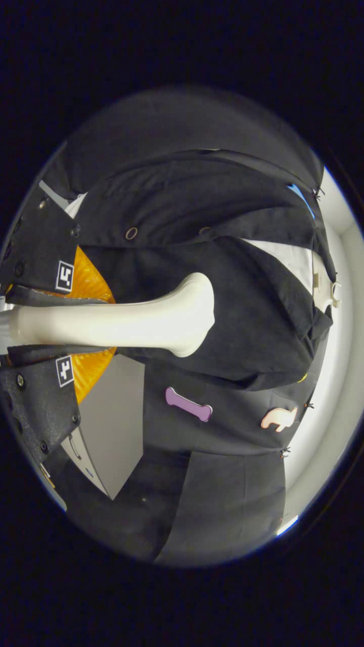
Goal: Iron the clothes twice with a garment steamer, once on the left side and once on the right side.
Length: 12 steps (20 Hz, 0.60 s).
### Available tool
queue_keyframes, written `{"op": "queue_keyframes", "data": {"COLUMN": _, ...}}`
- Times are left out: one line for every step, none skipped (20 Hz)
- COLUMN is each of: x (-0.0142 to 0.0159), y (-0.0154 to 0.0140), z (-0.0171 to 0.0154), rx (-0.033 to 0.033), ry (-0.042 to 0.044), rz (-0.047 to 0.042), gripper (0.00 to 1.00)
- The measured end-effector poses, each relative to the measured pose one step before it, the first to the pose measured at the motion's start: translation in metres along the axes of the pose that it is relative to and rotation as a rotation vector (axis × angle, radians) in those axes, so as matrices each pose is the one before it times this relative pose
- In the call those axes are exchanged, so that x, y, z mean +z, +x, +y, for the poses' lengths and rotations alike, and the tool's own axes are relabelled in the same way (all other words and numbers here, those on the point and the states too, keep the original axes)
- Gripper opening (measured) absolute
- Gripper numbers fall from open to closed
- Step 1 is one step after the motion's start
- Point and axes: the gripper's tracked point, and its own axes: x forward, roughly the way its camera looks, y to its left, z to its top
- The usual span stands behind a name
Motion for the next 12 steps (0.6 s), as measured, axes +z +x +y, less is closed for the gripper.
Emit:
{"op": "queue_keyframes", "data": {"x": -0.00992, "y": 0.00021, "z": 0.00287, "rx": 0.00576, "ry": 0.00124, "rz": 0.01572, "gripper": 0.33}}
{"op": "queue_keyframes", "data": {"x": -0.00959, "y": -0.00114, "z": 0.00252, "rx": 0.00798, "ry": -0.00295, "rz": 0.01358, "gripper": 0.33}}
{"op": "queue_keyframes", "data": {"x": -0.0087, "y": -0.00212, "z": 0.00259, "rx": 0.00567, "ry": -0.00696, "rz": 0.01061, "gripper": 0.33}}
{"op": "queue_keyframes", "data": {"x": -0.00957, "y": 0.00004, "z": 0.00212, "rx": 0.00481, "ry": -0.00987, "rz": 0.01161, "gripper": 0.33}}
{"op": "queue_keyframes", "data": {"x": -0.01056, "y": 0.00031, "z": 0.00257, "rx": 0.00466, "ry": -0.00726, "rz": 0.01301, "gripper": 0.33}}
{"op": "queue_keyframes", "data": {"x": -0.00926, "y": 0.00082, "z": 0.00287, "rx": 0.00616, "ry": -0.00998, "rz": 0.01005, "gripper": 0.33}}
{"op": "queue_keyframes", "data": {"x": -0.00888, "y": -0.00053, "z": 0.00459, "rx": 0.005, "ry": -0.01376, "rz": 0.0053, "gripper": 0.33}}
{"op": "queue_keyframes", "data": {"x": -0.00715, "y": -0.00009, "z": 0.00373, "rx": 0.00394, "ry": -0.01775, "rz": 0.00158, "gripper": 0.33}}
{"op": "queue_keyframes", "data": {"x": -0.00872, "y": -0.00154, "z": 0.00536, "rx": 0.00353, "ry": -0.01315, "rz": 0.00478, "gripper": 0.33}}
{"op": "queue_keyframes", "data": {"x": -0.01135, "y": -0.0002, "z": 0.00425, "rx": 0.00472, "ry": -0.01067, "rz": 0.01381, "gripper": 0.33}}
{"op": "queue_keyframes", "data": {"x": -0.0118, "y": 0.00374, "z": 0.00265, "rx": 0.00417, "ry": -0.00216, "rz": 0.0223, "gripper": 0.33}}
{"op": "queue_keyframes", "data": {"x": -0.01402, "y": 0.00115, "z": 0.0056, "rx": 0.00575, "ry": 0.00396, "rz": 0.02381, "gripper": 0.33}}
